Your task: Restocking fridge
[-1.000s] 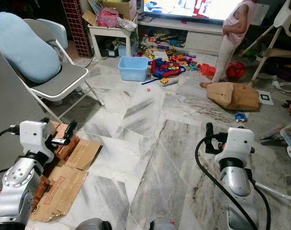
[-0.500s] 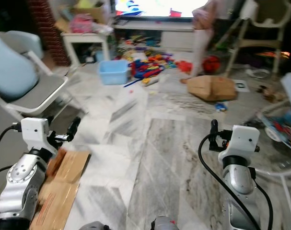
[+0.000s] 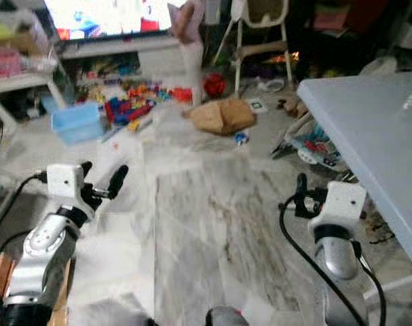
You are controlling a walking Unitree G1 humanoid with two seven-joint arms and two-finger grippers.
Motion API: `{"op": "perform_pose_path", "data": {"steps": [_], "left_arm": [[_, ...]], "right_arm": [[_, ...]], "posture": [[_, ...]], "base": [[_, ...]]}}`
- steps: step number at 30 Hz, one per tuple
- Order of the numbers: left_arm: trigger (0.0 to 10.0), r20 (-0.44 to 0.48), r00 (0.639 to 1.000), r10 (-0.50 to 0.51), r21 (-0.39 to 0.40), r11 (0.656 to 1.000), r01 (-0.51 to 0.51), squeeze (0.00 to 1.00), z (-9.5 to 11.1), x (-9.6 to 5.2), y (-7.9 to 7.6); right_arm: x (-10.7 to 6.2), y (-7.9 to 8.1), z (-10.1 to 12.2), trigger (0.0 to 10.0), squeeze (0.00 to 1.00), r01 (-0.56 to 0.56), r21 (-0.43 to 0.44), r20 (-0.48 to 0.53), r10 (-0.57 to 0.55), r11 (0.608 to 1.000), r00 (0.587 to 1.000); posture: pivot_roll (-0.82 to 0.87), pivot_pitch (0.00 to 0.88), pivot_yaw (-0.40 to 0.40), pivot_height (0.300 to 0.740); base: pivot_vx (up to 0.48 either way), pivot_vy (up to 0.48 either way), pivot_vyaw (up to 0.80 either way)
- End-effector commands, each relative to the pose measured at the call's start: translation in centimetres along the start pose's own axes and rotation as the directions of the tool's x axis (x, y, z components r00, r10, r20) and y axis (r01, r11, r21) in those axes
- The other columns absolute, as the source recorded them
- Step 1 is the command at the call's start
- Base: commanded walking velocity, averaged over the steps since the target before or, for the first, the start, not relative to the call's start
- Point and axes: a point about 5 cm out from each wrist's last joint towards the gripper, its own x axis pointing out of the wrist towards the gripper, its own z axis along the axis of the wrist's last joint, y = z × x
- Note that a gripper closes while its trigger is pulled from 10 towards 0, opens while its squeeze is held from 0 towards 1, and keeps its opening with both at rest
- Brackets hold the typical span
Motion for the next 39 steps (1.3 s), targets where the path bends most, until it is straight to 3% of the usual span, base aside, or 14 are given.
{"op": "perform_pose_path", "data": {"steps": [1,8,24,32,39], "left_arm": [[10.0,0.032,0.999,-0.014,0.007,1.000,0.014,0.00,0.9,0.5,0.0],[10.0,0.066,0.997,-0.028,0.000,1.000,0.028,0.00,1.7,1.6,-0.4],[10.0,0.104,0.995,-0.010,-0.040,0.999,0.014,0.00,2.4,2.2,-1.7],[10.0,0.129,0.989,0.075,-0.031,0.997,-0.072,0.00,3.2,1.4,-1.6],[10.0,0.100,0.986,0.133,-0.040,0.991,-0.130,0.00,2.2,0.0,-0.9]], "right_arm": [[0.1,0.6,-0.4,10.0,0.00,-0.003,0.016,-0.019,0.004,1.000,1.000],[0.6,2.0,-0.2,10.0,0.00,-0.031,0.032,-0.016,0.032,0.999,0.999],[1.7,3.2,0.7,10.0,0.00,-0.063,0.038,0.023,0.062,0.997,0.998],[2.8,4.3,1.4,10.0,0.00,-0.131,0.039,0.035,0.130,0.991,0.991],[2.5,4.9,0.8,10.0,0.00,-0.176,0.032,0.003,0.176,0.984,0.984]], "posture": [[-0.05,0.002,0.052,0.740],[-0.05,0.011,0.036,0.740],[-0.02,0.004,0.002,0.740],[0.04,0.020,-0.071,0.740],[0.07,0.026,-0.126,0.740]], "base": [[0.000,0.000,-0.80],[0.217,0.000,-0.80],[0.360,0.000,-0.80],[0.000,0.000,-0.64],[0.000,0.000,0.00]]}}
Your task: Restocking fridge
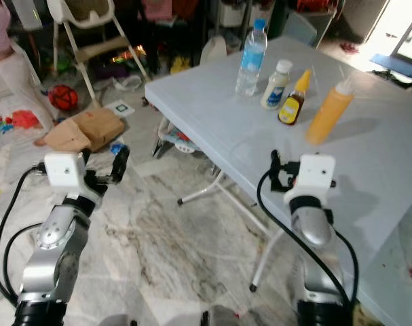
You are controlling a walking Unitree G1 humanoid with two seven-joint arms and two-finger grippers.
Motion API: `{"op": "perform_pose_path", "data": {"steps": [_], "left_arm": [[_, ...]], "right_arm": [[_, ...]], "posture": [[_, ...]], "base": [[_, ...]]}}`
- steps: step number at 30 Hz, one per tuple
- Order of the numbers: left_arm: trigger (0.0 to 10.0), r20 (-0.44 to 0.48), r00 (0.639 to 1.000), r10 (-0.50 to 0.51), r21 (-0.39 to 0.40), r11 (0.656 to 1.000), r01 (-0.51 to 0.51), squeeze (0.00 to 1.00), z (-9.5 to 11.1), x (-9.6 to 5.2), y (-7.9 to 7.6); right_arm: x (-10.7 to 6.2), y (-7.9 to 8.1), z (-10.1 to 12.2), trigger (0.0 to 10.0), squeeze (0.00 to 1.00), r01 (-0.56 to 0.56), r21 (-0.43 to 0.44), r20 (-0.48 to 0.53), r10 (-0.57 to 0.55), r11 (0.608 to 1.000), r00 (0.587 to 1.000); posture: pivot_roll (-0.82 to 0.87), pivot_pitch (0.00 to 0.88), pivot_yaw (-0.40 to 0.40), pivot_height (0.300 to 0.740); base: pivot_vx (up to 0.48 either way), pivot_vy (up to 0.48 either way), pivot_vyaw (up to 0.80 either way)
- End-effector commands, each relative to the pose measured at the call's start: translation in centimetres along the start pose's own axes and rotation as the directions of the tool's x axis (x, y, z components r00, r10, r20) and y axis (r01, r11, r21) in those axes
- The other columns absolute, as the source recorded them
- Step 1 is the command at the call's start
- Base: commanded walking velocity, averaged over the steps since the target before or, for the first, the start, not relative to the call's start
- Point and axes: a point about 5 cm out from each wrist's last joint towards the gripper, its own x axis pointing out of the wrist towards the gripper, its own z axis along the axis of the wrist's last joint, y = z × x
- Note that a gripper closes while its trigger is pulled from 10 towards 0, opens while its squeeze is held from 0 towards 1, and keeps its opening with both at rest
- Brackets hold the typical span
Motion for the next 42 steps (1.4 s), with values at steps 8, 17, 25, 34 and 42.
{"op": "perform_pose_path", "data": {"steps": [8,17,25,34,42], "left_arm": [[10.0,0.009,1.000,0.029,0.031,0.999,-0.029,0.00,0.6,-0.9,0.7],[10.0,-0.018,0.999,-0.029,0.052,0.998,0.030,0.00,0.3,-0.4,1.0],[10.0,-0.022,0.999,-0.049,0.024,0.998,0.049,0.00,0.5,0.7,0.6],[10.0,-0.011,0.996,-0.087,0.031,0.996,0.087,0.00,0.4,1.1,-0.1],[10.0,-0.018,0.995,-0.099,0.012,0.995,0.099,0.00,0.0,1.0,-0.7]], "right_arm": [[-0.2,0.2,-0.9,10.0,0.00,-0.005,0.008,-0.044,0.005,1.000,0.999],[-0.9,-1.3,-1.0,10.0,0.00,0.065,-0.010,-0.036,-0.065,0.998,0.997],[-1.1,-1.3,-0.5,10.0,0.00,0.082,-0.013,-0.009,-0.082,0.997,0.997],[-1.1,-1.4,-0.2,10.0,0.00,0.084,-0.027,0.007,-0.084,0.996,0.996],[-1.1,-1.5,-0.1,10.0,0.00,0.076,-0.040,0.011,-0.075,0.996,0.997]], "posture": [[0.08,0.022,-0.117,0.740],[0.04,0.024,-0.056,0.740],[0.01,0.042,-0.018,0.740],[0.00,0.027,-0.019,0.740],[-0.01,0.023,-0.023,0.740]], "base": [[0.000,0.000,-0.08],[0.190,0.000,-0.78],[0.348,0.330,-0.22],[0.326,0.352,-0.09],[0.305,0.370,-0.54]]}}
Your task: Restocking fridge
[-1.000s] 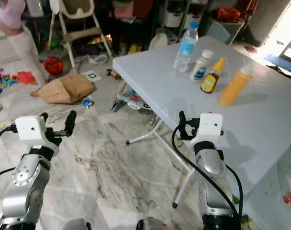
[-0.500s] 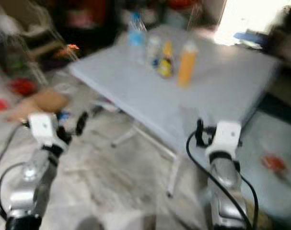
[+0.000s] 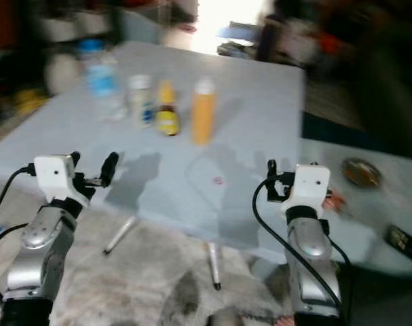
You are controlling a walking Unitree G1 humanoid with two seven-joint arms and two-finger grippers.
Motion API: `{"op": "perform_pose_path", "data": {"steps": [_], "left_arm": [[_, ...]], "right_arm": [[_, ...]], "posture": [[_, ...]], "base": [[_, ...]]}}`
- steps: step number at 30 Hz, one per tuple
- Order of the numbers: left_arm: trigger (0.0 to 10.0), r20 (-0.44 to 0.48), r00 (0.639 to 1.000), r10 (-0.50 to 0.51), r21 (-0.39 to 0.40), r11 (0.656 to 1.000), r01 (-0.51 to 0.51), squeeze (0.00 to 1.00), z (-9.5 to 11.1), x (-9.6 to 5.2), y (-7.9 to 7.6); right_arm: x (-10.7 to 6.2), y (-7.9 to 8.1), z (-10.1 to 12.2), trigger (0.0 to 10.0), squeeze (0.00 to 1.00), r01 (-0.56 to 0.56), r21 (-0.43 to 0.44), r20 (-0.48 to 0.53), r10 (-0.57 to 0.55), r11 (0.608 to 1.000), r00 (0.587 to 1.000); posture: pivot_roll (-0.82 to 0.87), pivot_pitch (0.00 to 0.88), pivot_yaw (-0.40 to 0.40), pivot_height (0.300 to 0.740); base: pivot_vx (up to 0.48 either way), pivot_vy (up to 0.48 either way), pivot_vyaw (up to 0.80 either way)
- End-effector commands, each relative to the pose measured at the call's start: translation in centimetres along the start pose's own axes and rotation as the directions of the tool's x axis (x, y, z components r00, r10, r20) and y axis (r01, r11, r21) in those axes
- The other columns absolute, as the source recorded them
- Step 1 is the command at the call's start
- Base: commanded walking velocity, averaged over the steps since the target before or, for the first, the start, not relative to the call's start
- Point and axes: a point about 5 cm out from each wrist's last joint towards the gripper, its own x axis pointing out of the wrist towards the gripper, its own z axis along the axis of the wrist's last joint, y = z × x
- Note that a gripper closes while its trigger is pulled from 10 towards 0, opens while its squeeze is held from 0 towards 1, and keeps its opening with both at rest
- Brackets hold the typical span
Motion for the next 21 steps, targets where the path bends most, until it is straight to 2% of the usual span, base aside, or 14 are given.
{"op": "perform_pose_path", "data": {"steps": [1,5,12,17,19,21], "left_arm": [[10.0,-0.001,1.000,-0.007,0.014,1.000,0.007,0.00,0.0,-0.2,-0.1],[10.0,0.008,1.000,-0.013,0.009,1.000,0.013,0.00,0.0,-0.3,-0.4],[10.0,0.018,1.000,0.018,0.016,1.000,-0.019,0.00,0.2,-0.2,-0.2],[10.0,0.004,1.000,0.000,0.024,1.000,0.000,0.00,0.0,-0.6,-0.9],[10.0,0.004,1.000,-0.002,0.022,1.000,0.002,0.00,0.1,-0.7,-0.7],[10.0,0.003,1.000,-0.005,0.025,1.000,0.005,0.00,0.3,-0.6,-0.6]], "right_arm": [[0.2,0.4,0.6,10.0,0.00,-0.010,0.007,0.018,0.010,1.000,1.000],[0.3,0.4,0.6,10.0,0.00,-0.013,0.004,0.017,0.013,1.000,1.000],[0.5,0.7,0.7,10.0,0.00,-0.028,-0.001,0.020,0.028,1.000,0.999],[3.0,1.4,1.9,10.0,0.00,-0.095,-0.011,0.042,0.096,0.995,0.995],[3.5,1.9,2.1,10.0,0.00,-0.117,-0.010,0.053,0.117,0.993,0.992],[3.4,2.1,2.0,10.0,0.00,-0.123,-0.001,0.055,0.123,0.992,0.991]], "posture": [[-0.02,0.022,-0.023,0.740],[-0.01,0.024,-0.023,0.740],[-0.02,0.031,-0.021,0.740],[-0.01,0.064,-0.001,0.740],[0.01,0.069,0.002,0.740],[0.01,0.070,0.006,0.740]], "base": [[0.277,0.390,0.00],[0.269,0.397,0.00],[0.000,0.000,0.00],[0.000,0.000,0.00],[0.000,0.212,0.00],[0.000,0.472,0.00]]}}
